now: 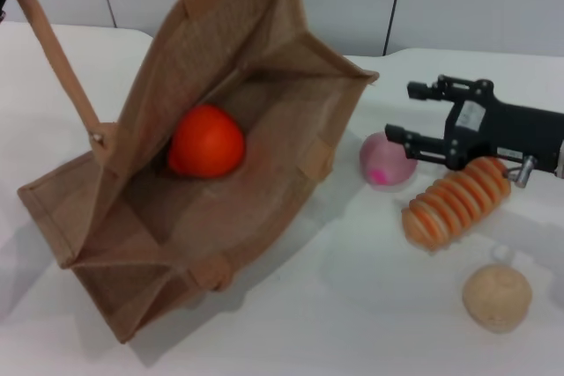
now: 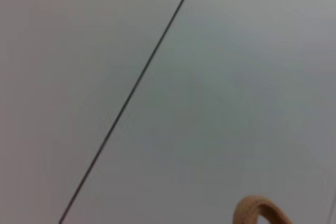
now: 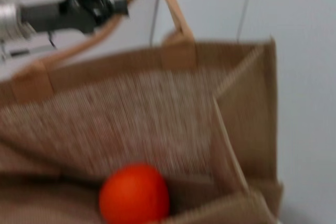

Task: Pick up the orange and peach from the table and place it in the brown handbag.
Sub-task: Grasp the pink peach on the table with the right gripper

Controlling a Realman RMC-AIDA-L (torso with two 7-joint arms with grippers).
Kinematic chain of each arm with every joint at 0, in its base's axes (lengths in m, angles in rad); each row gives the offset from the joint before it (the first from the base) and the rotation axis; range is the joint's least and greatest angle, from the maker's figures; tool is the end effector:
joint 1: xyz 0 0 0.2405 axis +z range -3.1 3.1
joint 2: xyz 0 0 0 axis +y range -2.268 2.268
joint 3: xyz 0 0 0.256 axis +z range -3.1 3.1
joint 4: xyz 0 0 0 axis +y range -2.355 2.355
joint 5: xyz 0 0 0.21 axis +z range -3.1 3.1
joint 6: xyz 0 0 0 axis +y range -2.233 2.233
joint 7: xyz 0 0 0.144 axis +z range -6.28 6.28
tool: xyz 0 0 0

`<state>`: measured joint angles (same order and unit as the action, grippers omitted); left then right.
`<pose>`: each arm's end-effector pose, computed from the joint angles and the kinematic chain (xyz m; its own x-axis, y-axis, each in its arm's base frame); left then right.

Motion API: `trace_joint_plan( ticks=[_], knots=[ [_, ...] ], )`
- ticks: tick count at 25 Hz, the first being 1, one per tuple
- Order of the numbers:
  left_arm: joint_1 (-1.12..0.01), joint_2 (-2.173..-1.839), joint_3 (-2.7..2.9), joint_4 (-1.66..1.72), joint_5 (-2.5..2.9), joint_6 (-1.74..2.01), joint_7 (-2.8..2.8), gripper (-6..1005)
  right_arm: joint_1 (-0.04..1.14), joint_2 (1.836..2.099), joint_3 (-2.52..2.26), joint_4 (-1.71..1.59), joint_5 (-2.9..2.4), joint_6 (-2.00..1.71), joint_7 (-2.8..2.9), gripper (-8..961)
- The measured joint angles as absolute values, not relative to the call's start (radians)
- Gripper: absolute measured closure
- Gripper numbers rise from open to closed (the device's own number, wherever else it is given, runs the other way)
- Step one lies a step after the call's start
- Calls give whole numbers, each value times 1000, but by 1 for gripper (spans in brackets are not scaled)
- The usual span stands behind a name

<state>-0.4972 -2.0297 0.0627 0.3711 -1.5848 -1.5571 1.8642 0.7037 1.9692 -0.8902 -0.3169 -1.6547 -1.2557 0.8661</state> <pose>-0.3130 0.3390 0.1023 0.1988 -0.0625 0.9780 0.8500 -0.4857 -0.2038 0.2438 0.3893 -0.0121 0.9046 0.0265 -0.4255 -0.1815 -0.8792 -0.4406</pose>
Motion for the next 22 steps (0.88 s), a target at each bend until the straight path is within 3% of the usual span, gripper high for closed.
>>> trace_joint_plan(
  ticks=[11,22],
  knots=[
    [-505,-2031,60,348,-1582,-1504,1887,881,766,2015,-897,-308,-1833,-1037,984,282],
    [-515,-2030,69,332,-1575,-1492,1897,881,842,2017,-900,-213,-1852,-892,1010,288]
  ],
)
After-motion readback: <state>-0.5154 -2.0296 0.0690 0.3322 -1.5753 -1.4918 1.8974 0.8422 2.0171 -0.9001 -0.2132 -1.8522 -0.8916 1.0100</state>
